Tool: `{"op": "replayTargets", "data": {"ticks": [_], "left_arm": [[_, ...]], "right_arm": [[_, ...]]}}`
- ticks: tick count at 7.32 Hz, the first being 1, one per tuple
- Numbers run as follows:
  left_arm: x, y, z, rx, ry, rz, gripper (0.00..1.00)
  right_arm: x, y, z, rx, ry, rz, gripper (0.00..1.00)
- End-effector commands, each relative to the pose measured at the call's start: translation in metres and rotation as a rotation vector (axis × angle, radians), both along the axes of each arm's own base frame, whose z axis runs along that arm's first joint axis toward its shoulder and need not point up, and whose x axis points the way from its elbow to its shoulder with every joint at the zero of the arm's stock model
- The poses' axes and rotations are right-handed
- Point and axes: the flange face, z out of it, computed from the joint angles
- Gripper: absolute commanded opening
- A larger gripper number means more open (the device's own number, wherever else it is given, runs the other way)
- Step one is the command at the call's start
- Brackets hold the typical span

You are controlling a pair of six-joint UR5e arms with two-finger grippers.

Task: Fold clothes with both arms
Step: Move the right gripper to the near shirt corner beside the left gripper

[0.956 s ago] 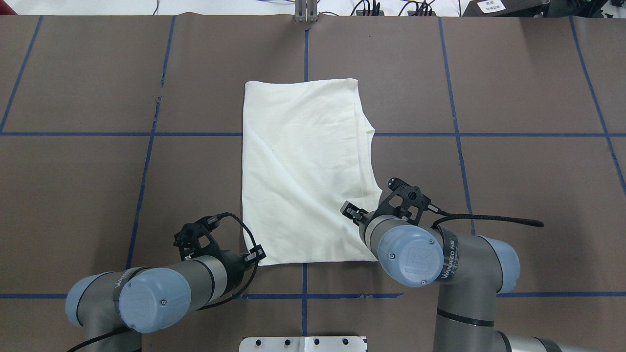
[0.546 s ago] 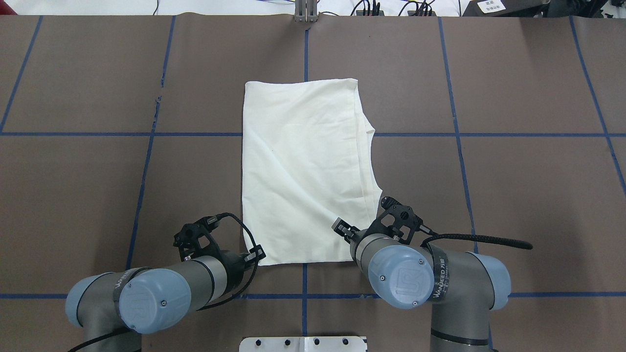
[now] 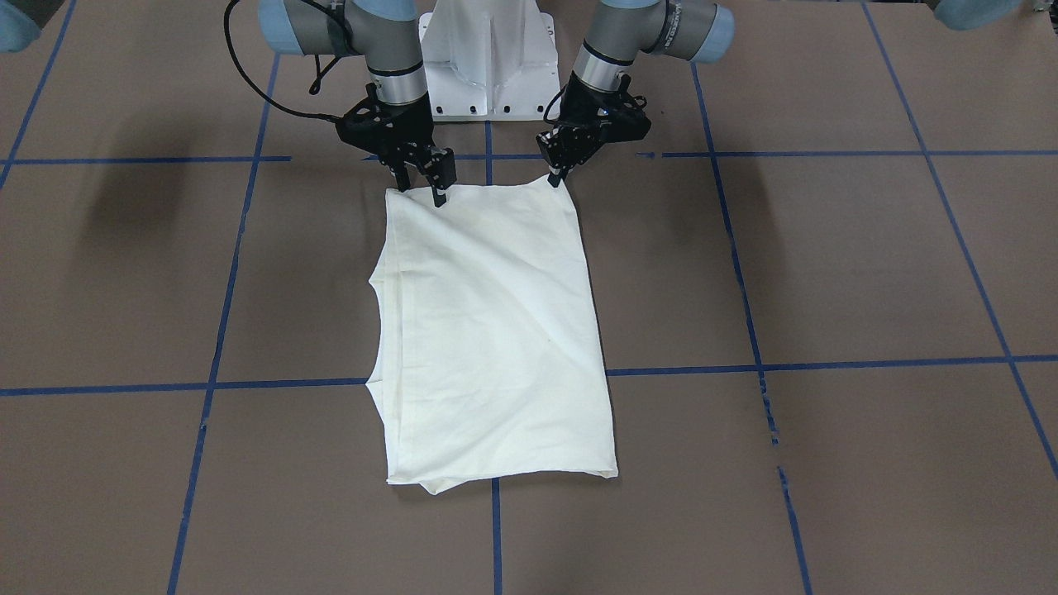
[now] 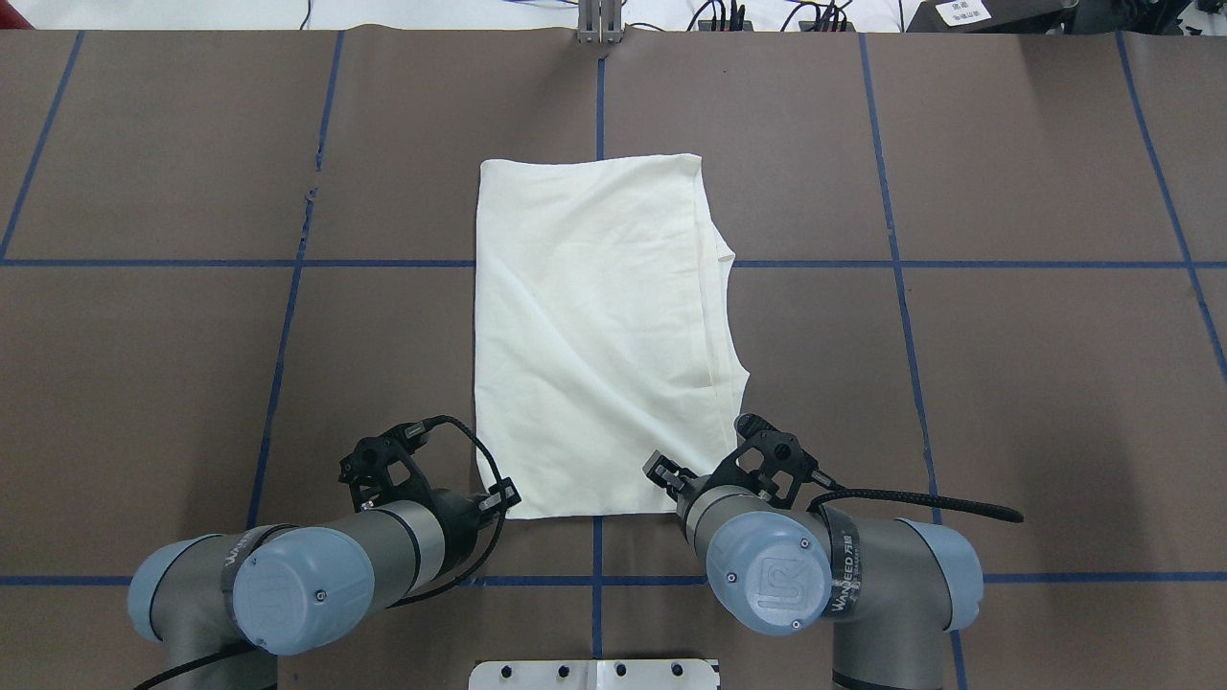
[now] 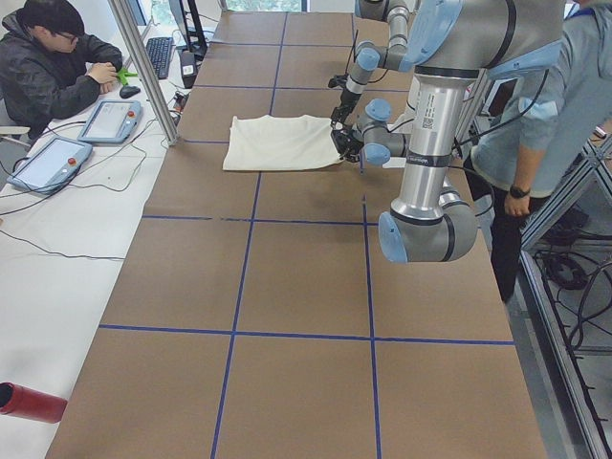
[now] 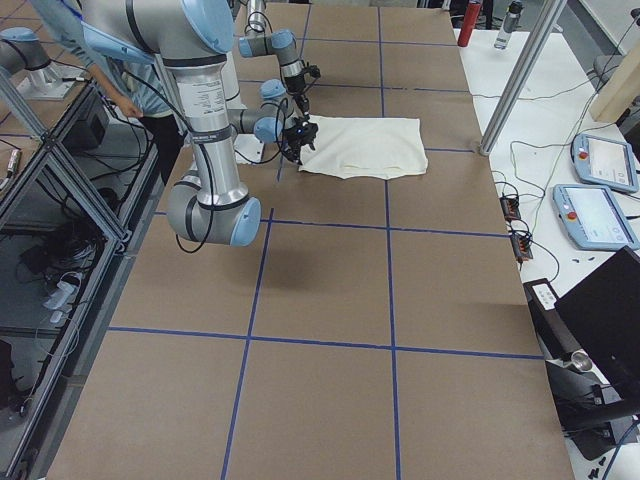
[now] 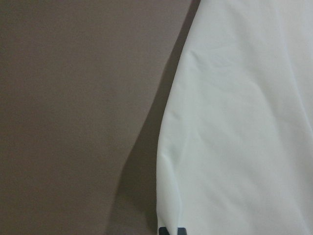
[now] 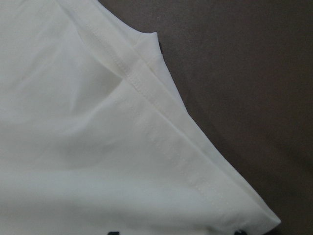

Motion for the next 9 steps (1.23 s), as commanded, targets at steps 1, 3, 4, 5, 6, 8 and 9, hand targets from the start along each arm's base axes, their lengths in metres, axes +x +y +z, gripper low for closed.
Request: {"op": "replayTargets", "data": {"ticks": [1,3,4,5,6,8,9], "left_arm": [[0.0,0.0,-0.001,0.001,0.002,0.0,0.0],[0.0,0.0,0.0,0.001,0.001,0.0,0.0],[0.0,0.0,0.0,0.001,0.001,0.0,0.0],[0.0,0.0,0.0,0.0,0.001,0.002,0.0],[0.0,0.0,0.0,0.0,0.001,0.002,0.0],[0.0,0.0,0.0,0.002,0.0,0.002,0.0],[0.0,0.0,0.0,0.002,0.0,0.002,0.0]], "right_arm": [[-0.01,-0.004,-0.003,0.007,0.005,0.012,0.83],[-0.01,-0.006,-0.004,0.018,0.005,0.03,0.82],[-0.011,-0.006,-0.004,0.015,0.003,0.04,0.79],[-0.011,-0.007,-0.007,0.002,-0.01,0.061,0.61],[-0.012,-0.008,-0.012,-0.006,-0.026,0.078,0.22],[-0.009,-0.011,-0.016,-0.006,-0.035,0.086,0.0],[-0.006,-0.014,-0.019,-0.004,-0.04,0.089,0.0]]}}
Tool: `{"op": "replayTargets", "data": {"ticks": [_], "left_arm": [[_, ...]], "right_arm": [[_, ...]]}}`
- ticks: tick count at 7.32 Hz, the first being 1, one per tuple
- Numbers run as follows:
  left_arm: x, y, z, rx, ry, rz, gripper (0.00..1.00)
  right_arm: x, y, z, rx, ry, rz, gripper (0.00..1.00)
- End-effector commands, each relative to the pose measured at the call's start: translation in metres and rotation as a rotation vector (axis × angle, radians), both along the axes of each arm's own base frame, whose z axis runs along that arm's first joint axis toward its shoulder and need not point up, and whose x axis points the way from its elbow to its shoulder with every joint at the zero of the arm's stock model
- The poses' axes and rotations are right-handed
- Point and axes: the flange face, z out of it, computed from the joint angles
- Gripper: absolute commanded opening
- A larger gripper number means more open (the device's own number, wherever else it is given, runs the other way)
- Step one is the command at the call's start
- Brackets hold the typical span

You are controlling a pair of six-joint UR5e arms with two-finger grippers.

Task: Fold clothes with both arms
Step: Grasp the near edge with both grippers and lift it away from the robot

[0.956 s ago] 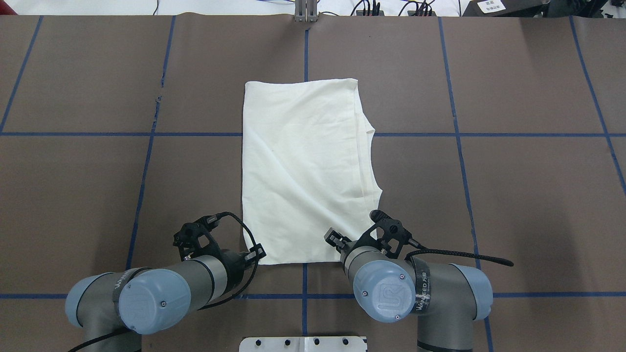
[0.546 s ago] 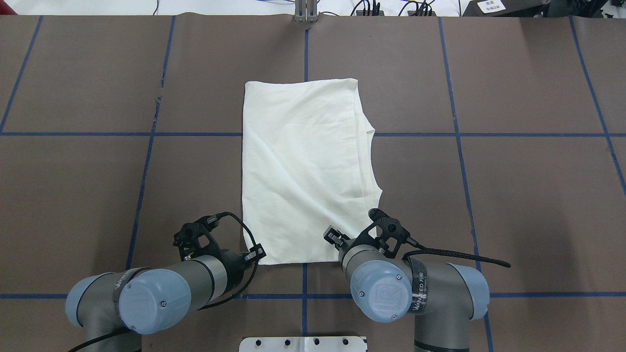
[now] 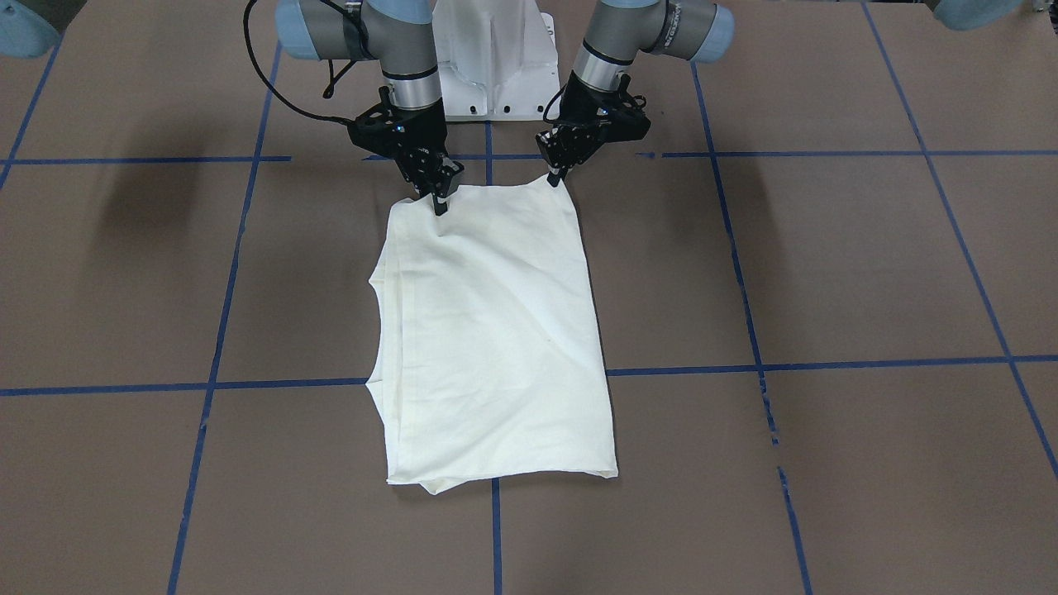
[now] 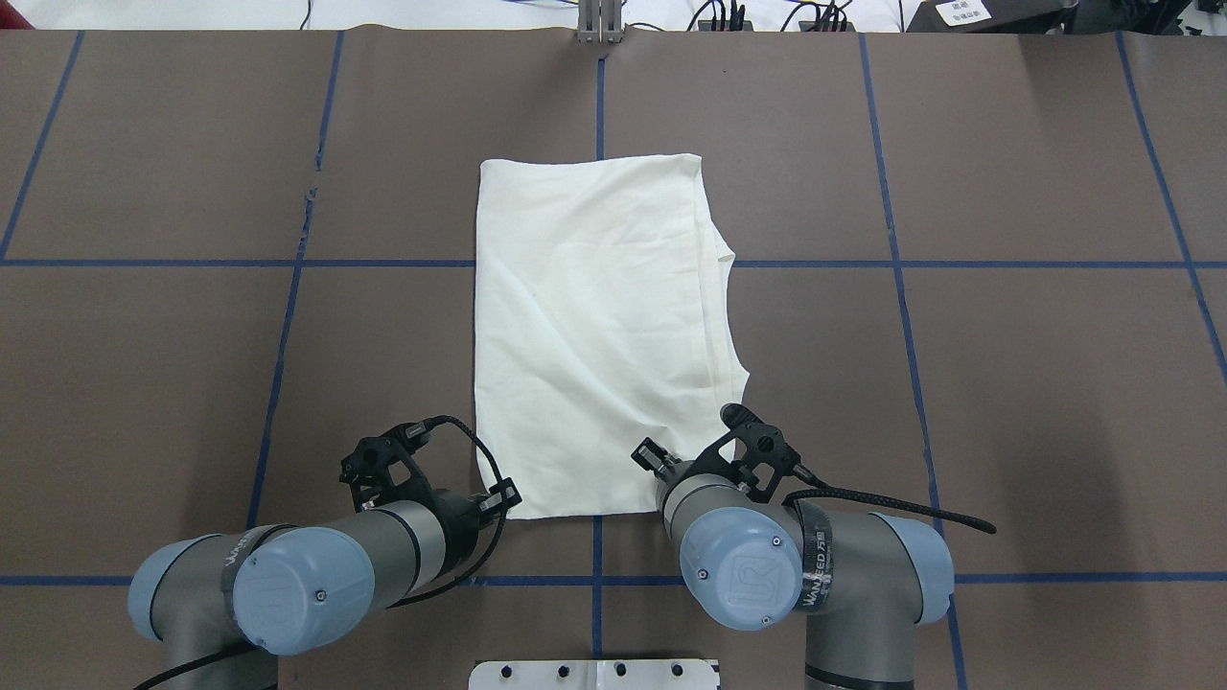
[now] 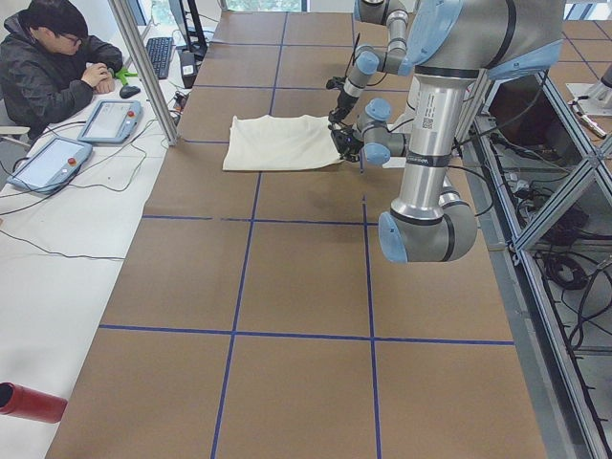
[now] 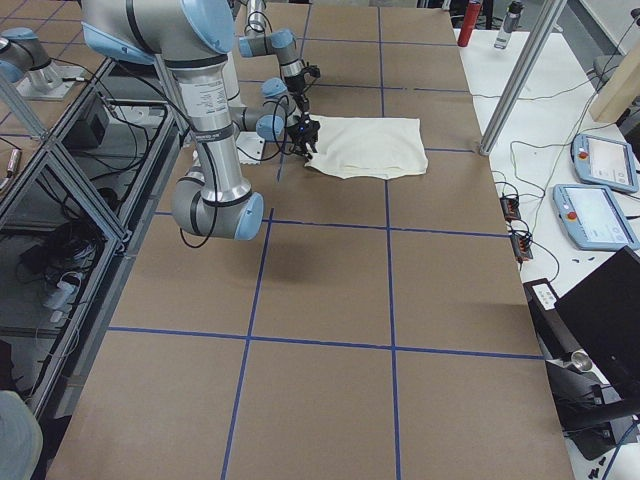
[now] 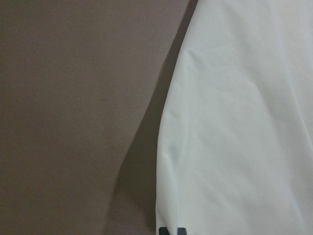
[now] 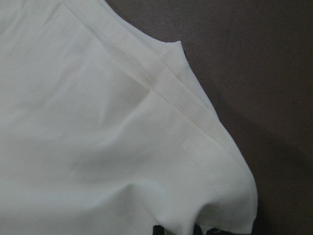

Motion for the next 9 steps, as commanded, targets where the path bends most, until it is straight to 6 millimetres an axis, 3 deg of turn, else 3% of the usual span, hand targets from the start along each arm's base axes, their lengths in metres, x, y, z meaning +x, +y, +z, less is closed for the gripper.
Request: {"op": "replayTargets", "data": {"ticks": [1,2,3,5,6,8,9], "left_arm": [[0.0,0.0,0.0,0.003,-0.003,0.0,0.0],[-0.002,0.0,-0.004,0.015,0.002,0.007,0.0],[-0.022,0.002,-0.022,0.053,0.027,0.026,0.0],[-0.055,0.005,-0.055,0.07,0.04,0.029,0.0],[-0.085,0.013,-0.083,0.059,0.057,0.057,0.0],[-0.155,0.027,-0.128,0.053,0.059,0.068,0.0],[-0.17,0.036,-0.135,0.03,0.04,0.115,0.0]], "right_arm": [[0.004,-0.005,-0.004,0.002,-0.008,0.01,0.0],[0.01,-0.008,-0.009,0.004,-0.021,0.014,0.0],[0.024,-0.007,-0.023,0.011,-0.056,0.017,0.0],[0.07,0.006,-0.065,0.018,-0.111,0.007,0.0],[0.096,0.03,-0.091,0.019,-0.131,-0.027,0.0],[0.145,0.076,-0.125,-0.021,-0.162,-0.074,0.0],[0.16,0.09,-0.13,-0.022,-0.145,-0.09,0.0]]}}
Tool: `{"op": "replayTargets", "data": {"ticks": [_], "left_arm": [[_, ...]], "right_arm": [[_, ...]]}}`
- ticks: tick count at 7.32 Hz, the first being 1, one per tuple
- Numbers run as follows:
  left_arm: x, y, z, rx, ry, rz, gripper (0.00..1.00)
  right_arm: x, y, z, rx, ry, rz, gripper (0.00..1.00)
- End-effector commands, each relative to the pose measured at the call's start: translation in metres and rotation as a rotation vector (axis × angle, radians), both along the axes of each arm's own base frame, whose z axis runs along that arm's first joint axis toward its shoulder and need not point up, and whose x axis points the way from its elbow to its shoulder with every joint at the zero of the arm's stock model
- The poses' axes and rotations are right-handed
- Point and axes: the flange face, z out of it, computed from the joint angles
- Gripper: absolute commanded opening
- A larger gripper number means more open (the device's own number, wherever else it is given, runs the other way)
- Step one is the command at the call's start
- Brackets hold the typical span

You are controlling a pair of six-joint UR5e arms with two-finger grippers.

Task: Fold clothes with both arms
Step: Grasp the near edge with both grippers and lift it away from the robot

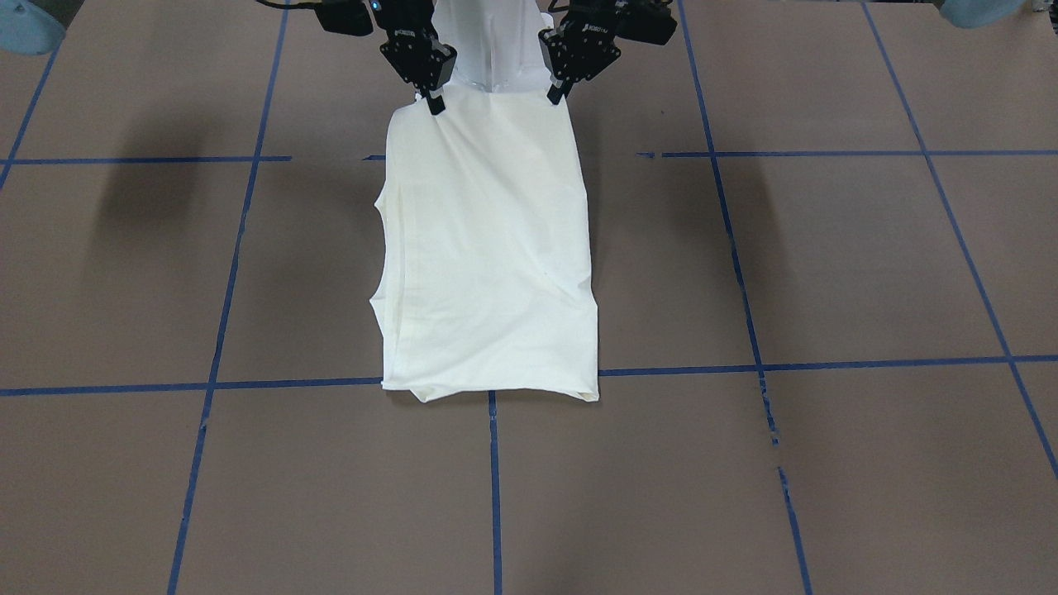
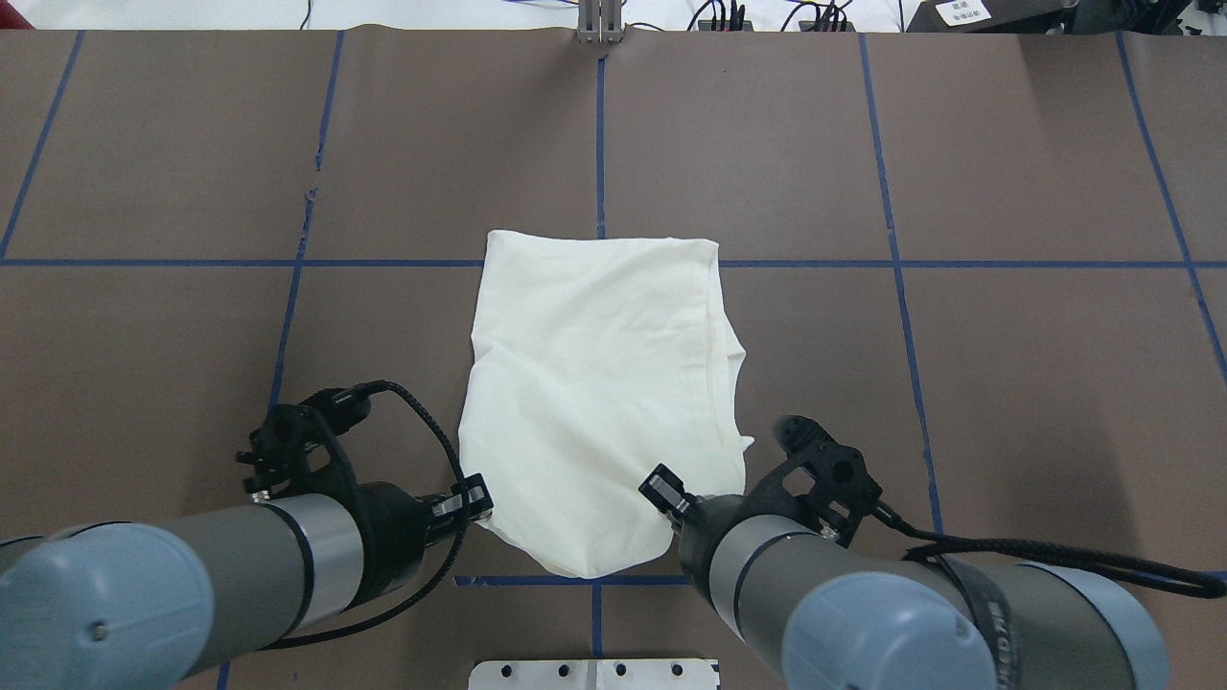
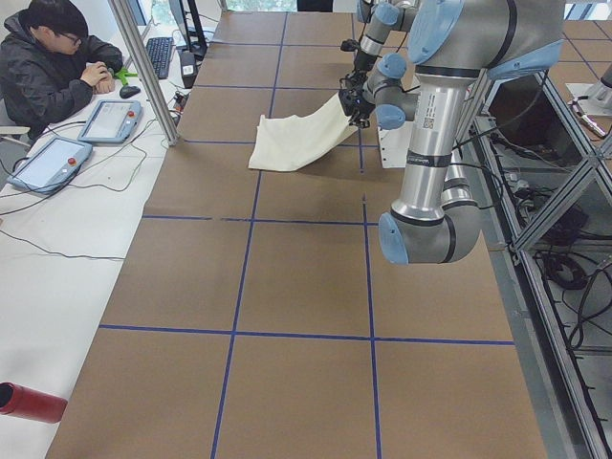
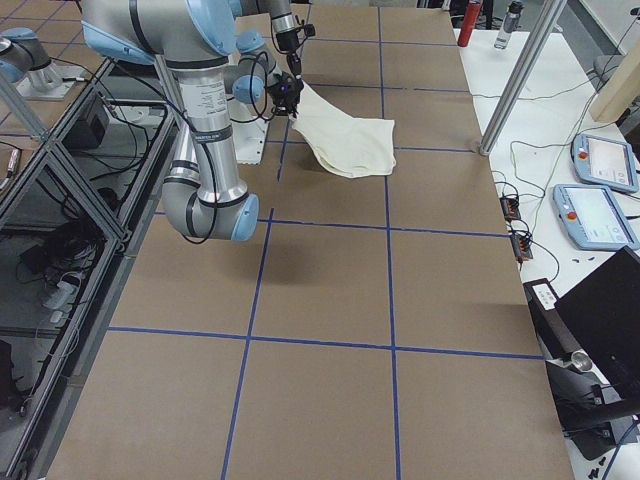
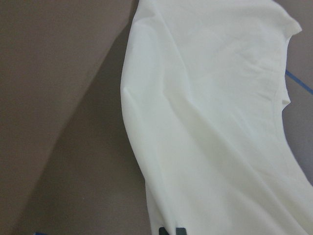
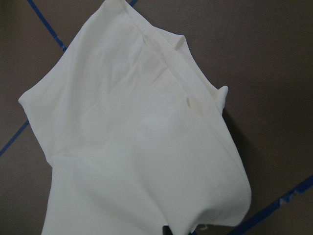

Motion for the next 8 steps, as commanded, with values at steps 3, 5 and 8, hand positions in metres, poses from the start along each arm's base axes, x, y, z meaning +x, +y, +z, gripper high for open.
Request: {"op": "replayTargets", "data": {"ticks": [3,5,8], "left_arm": [[0.0,-0.018,-0.017,0.077,-0.085,0.047,0.0],[0.021,-0.072,-0.015,0.132,-0.163,-0.008,0.0],[0.058,-0.139,-0.004,0.168,-0.274,-0.054,0.0]], "right_arm": [[-0.013,0.003,0.015,0.009,0.116,0.01,0.0],[-0.026,-0.049,0.023,0.032,0.153,0.076,0.0],[-0.065,-0.124,0.059,0.045,0.183,0.125,0.0]]}}
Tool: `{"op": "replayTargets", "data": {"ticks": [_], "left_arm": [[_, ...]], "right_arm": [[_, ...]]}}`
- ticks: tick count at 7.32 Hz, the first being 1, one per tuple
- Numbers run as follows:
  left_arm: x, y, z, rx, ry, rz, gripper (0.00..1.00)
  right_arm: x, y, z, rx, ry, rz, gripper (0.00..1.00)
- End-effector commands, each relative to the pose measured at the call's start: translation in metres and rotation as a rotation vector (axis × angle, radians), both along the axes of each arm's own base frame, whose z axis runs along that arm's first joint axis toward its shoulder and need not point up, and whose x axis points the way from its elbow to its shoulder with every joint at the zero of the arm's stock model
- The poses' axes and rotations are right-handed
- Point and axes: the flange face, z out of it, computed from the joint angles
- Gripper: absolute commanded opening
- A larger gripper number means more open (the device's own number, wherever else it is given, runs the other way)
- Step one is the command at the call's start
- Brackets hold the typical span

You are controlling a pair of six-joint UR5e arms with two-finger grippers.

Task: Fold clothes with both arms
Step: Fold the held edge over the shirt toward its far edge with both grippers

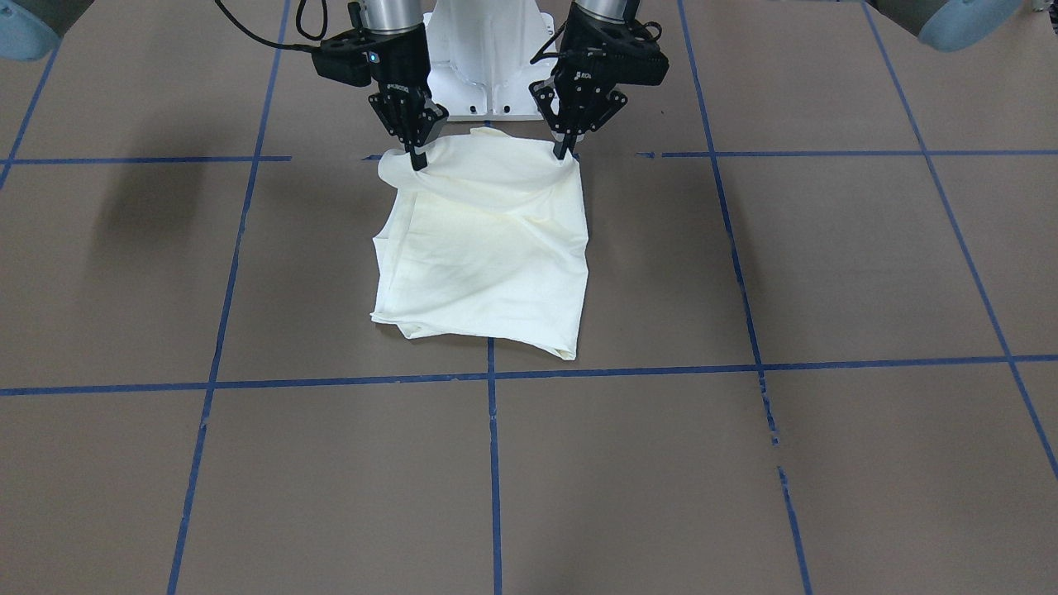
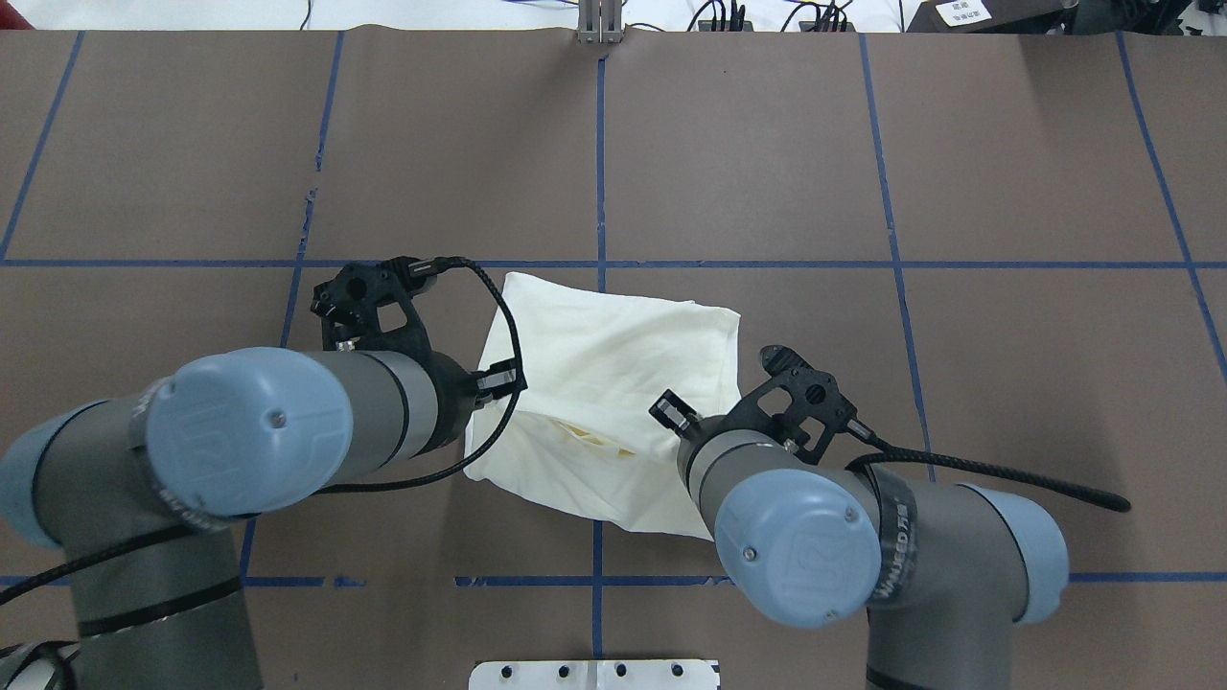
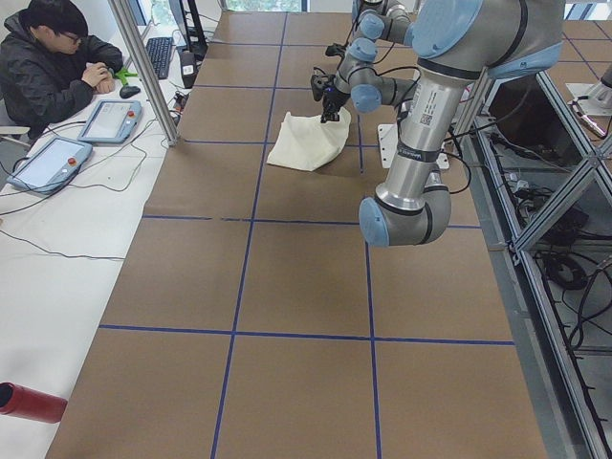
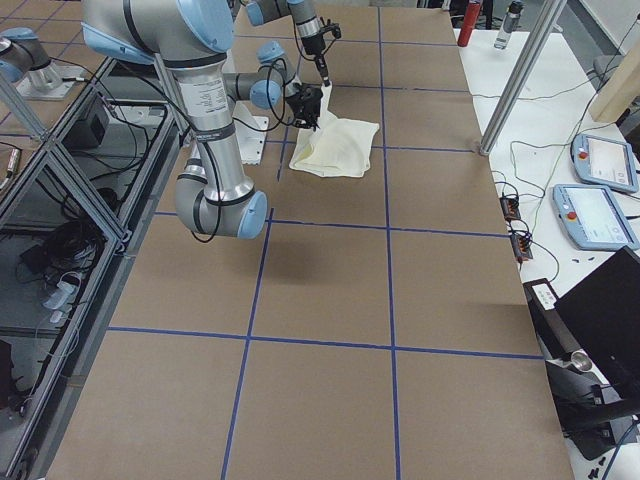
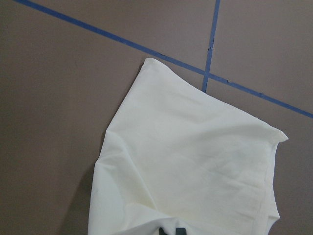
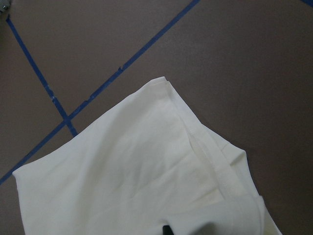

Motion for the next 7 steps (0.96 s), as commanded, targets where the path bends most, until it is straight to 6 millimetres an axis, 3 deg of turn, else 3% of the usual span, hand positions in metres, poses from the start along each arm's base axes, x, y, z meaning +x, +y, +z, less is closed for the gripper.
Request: {"op": "replayTargets", "data": {"ticks": [1,3,4,7], "left_arm": [[0.031,-0.047,0.015,0.023,-0.059,-0.029,0.0],[0.069,-0.087,0.042,0.049,-0.101,-0.034,0.0],[0.083,-0.097,0.054,0.058,-0.113,-0.031,0.0],[0.097,-0.105,0.063,0.056,-0.126,-0.03,0.0]], "right_arm": [[-0.03,-0.059,0.022,-0.009,0.044,0.032,0.0],[-0.048,-0.078,0.044,-0.007,0.072,0.026,0.0],[-0.055,-0.084,0.053,-0.004,0.077,0.026,0.0],[-0.062,-0.095,0.067,0.004,0.091,0.022,0.0]]}}
